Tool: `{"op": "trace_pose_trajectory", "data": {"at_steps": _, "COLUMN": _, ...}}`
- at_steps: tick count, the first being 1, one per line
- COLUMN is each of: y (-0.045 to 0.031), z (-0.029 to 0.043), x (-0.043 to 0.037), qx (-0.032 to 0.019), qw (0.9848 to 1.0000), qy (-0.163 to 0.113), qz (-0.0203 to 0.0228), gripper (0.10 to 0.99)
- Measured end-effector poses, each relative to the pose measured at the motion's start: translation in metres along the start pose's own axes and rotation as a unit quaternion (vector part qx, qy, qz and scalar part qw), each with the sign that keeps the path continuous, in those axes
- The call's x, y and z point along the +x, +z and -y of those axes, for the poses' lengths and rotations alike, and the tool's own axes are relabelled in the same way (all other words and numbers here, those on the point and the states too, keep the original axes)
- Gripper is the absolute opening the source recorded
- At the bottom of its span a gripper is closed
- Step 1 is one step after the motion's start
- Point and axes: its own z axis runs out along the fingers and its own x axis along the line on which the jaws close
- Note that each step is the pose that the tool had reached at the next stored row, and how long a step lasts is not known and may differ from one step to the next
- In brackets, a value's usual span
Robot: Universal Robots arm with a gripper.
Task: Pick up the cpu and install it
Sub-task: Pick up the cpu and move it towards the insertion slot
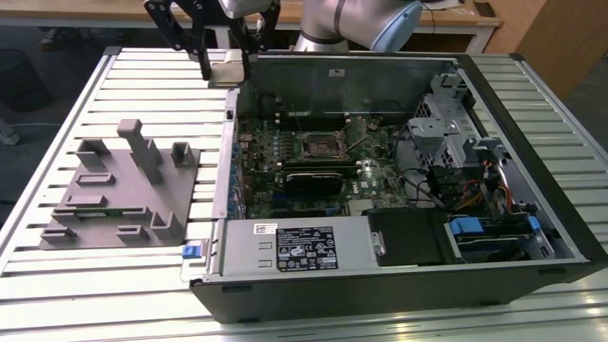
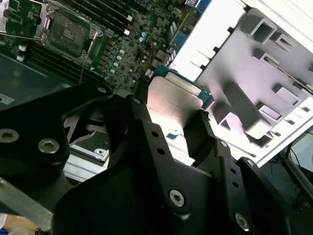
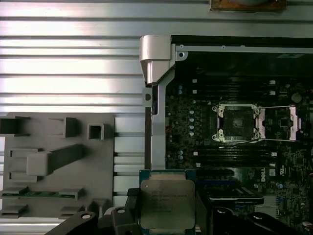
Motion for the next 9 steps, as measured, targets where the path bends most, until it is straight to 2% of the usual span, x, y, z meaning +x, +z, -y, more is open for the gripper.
{"op": "trace_pose_trajectory", "data": {"at_steps": 9, "y": 0.0003, "z": -0.0001, "x": -0.0095, "qx": 0.0, "qw": 1.0, "qy": 0.0, "qz": 0.0, "gripper": 0.541}}
